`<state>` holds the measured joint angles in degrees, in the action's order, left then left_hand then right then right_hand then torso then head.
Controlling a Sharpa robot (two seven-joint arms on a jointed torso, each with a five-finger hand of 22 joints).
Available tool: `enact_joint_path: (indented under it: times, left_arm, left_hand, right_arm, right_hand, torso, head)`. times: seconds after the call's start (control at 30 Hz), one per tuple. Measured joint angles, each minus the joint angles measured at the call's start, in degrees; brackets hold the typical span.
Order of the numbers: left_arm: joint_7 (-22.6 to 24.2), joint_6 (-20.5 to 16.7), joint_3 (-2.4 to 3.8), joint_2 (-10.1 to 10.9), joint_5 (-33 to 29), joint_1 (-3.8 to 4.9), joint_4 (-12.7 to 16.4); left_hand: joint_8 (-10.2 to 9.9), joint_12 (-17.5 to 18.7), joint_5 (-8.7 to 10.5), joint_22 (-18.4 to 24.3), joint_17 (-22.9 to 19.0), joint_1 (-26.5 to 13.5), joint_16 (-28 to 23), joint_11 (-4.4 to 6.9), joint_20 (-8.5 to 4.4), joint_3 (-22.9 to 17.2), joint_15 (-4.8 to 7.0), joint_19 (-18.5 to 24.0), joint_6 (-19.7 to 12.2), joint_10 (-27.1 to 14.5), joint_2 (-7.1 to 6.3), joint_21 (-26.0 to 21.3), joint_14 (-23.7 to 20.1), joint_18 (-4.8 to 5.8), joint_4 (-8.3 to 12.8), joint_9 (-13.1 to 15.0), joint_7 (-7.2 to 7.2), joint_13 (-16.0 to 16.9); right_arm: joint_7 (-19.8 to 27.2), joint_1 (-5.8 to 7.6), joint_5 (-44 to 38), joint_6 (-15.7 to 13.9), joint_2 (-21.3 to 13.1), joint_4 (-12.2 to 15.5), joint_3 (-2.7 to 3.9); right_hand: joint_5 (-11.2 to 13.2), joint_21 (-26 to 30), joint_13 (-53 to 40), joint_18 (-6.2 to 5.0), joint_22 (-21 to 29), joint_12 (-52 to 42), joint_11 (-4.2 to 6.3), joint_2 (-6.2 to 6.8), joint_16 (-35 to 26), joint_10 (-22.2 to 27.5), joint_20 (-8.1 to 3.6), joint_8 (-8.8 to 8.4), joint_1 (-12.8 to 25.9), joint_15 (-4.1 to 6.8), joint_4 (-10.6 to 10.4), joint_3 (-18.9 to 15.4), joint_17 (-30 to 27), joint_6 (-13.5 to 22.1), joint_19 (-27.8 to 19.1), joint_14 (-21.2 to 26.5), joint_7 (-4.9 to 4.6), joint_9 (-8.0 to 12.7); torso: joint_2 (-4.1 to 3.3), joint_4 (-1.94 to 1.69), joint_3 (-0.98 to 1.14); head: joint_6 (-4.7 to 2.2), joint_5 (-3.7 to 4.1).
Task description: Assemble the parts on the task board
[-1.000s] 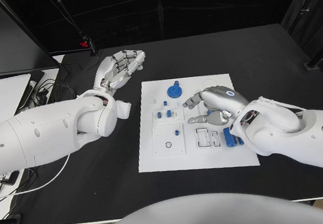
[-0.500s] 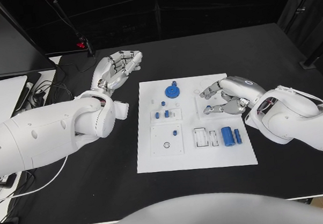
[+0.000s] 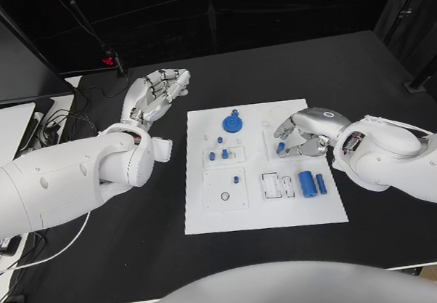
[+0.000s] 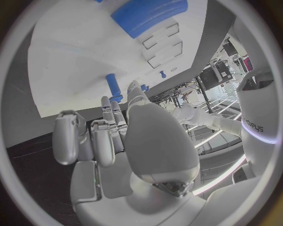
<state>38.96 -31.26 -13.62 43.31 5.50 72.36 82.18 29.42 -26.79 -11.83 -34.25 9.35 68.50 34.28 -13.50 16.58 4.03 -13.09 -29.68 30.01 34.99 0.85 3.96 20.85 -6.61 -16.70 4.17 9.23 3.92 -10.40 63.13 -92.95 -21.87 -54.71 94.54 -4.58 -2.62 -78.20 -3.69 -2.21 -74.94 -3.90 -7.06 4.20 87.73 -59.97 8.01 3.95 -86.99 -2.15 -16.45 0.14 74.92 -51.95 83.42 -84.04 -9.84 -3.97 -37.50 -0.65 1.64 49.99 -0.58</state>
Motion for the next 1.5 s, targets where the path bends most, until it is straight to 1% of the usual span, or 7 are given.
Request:
enact_joint_path:
  times: [0.07, 0.27, 0.67, 0.8, 0.97, 1.2, 1.5]
  left_arm:
    - [0.0, 0.0, 0.00, 0.0, 0.0, 0.00, 0.0]
    - [0.0, 0.0, 0.00, 0.1, 0.0, -0.01, 0.1]
    - [0.0, 0.0, 0.00, 0.2, -0.1, -0.01, 0.1]
    - [0.0, 0.0, 0.00, 0.2, -0.1, -0.01, 0.1]
    - [0.0, 0.0, 0.00, 0.2, -0.1, -0.01, 0.1]
    - [0.0, 0.0, 0.00, 0.2, -0.1, -0.01, 0.2]
    - [0.0, 0.0, 0.00, 0.2, -0.1, -0.02, 0.1]
  left_hand:
    - [0.0, 0.0, 0.00, 0.0, 0.0, 0.0, 0.0, 0.00, 0.00, 0.0, 0.00, 0.0, 0.0, 0.0, 0.00, 0.0, 0.0, 0.00, 0.0, 0.0, 0.00, 0.0]
    - [0.2, 0.0, -0.22, 0.1, -0.1, 0.0, 0.0, 0.00, 0.00, 0.0, 0.00, 0.0, 0.0, 0.0, 0.00, 0.0, 0.0, 0.00, 0.0, -0.1, 0.00, 0.0]
    - [0.2, 0.0, -0.22, 0.1, -0.1, 0.0, 0.0, 0.00, 0.00, 0.0, 0.00, 0.0, 0.0, 0.0, 0.00, 0.0, 0.0, 0.00, 0.0, -0.1, 0.00, 0.0]
    - [0.2, 0.0, -0.22, 0.1, -0.1, 0.0, 0.0, 0.00, 0.00, 0.0, 0.00, 0.0, 0.0, 0.0, 0.00, 0.0, 0.0, 0.00, 0.0, -0.1, 0.00, 0.0]
    - [0.2, 0.0, -0.22, 0.1, -0.1, 0.0, 0.0, 0.00, 0.00, 0.0, 0.00, 0.0, 0.0, 0.0, 0.00, 0.0, 0.0, 0.00, 0.0, -0.1, 0.00, 0.0]
    - [0.2, 0.0, -0.22, 0.1, -0.1, 0.0, 0.2, 0.00, 0.00, 0.1, 0.00, 0.0, 0.0, 0.0, 0.00, 0.0, 0.0, 0.00, -0.1, -0.1, 0.00, 0.0]
    - [0.2, 0.0, -0.22, 0.1, -0.1, 0.0, 0.2, 0.00, 0.00, 0.1, 0.00, 0.0, 0.0, 0.0, 0.00, 0.0, 0.0, 0.00, -0.1, -0.1, 0.00, 0.0]
  right_arm:
    - [-0.6, 0.00, -0.5, 0.5, 0.4, -0.3, 0.00]
    - [-2.1, -0.02, -1.9, 1.6, 1.4, -0.9, 0.00]
    - [-4.0, -0.08, -3.6, 3.5, 2.5, -1.5, 0.00]
    - [-4.4, -0.08, -4.4, 4.0, 2.7, -1.5, 0.01]
    - [-4.5, -0.08, -5.2, 3.9, 2.8, -1.6, 0.03]
    - [-3.7, -0.25, -5.6, 1.9, 2.2, -1.5, -0.10]
    - [-1.6, 0.18, -3.6, -4.1, -0.8, 1.4, 0.03]
  right_hand:
    - [0.0, 0.0, 0.0, -0.01, 0.0, -0.2, 0.04, -0.10, 0.0, 0.0, 0.00, 0.33, -0.1, 0.00, 0.1, 0.4, 0.0, -0.6, 0.0, 0.0, 0.21, -0.1]
    - [0.0, 0.0, -0.3, 0.00, 0.0, -1.4, 1.15, -1.48, 0.0, -3.0, 0.00, 1.08, -1.5, 0.04, 0.0, 1.1, 0.0, -2.4, 0.0, 0.0, 0.93, -0.3]
    - [0.0, -0.8, -0.1, -0.01, 0.0, -2.5, 2.85, -3.86, 0.9, -8.7, -0.95, 3.33, -4.4, 1.56, -0.1, 2.4, 0.0, -8.2, 0.5, 0.1, 2.49, -1.0]
    - [0.0, -1.4, 0.0, 0.00, 0.0, -2.7, 3.40, -4.10, 1.3, -10.2, -1.36, 4.23, -5.8, 1.98, 0.0, 3.0, 0.0, -10.4, 0.5, 0.1, 2.81, -1.3]
    - [0.0, -1.7, 0.1, 0.00, 0.0, -2.7, 3.48, -3.91, 1.3, -11.3, -1.77, 4.72, -7.1, 2.17, 0.0, 3.3, 0.0, -12.1, 0.5, -0.1, 3.05, -1.4]
    - [0.1, -2.1, 0.1, 0.00, 0.0, -2.4, 3.88, -3.88, 1.5, -12.1, -1.98, 4.85, -8.1, 2.38, -0.1, 3.4, 0.0, -13.0, 0.7, 0.1, 3.22, -1.4]
    - [0.3, -2.3, 0.3, 0.00, 0.0, -1.8, 3.67, -4.07, 1.5, -12.3, -2.18, 4.84, -9.0, 2.37, 0.0, 3.6, 0.0, -13.0, 0.5, 0.1, 3.17, -1.4]
  torso:
    - [0.00, -0.02, 0.00]
    - [-0.02, -0.05, 0.01]
    - [0.01, -0.05, -0.01]
    - [0.04, -0.05, -0.01]
    - [0.06, -0.05, -0.01]
    - [0.06, -0.05, -0.01]
    - [0.07, -0.05, -0.06]
  head:
    - [0.00, 0.00]
    - [0.00, -0.18]
    - [0.00, -0.17]
    - [0.00, -0.13]
    - [0.00, -0.19]
    - [0.00, -0.46]
    - [0.00, -0.56]
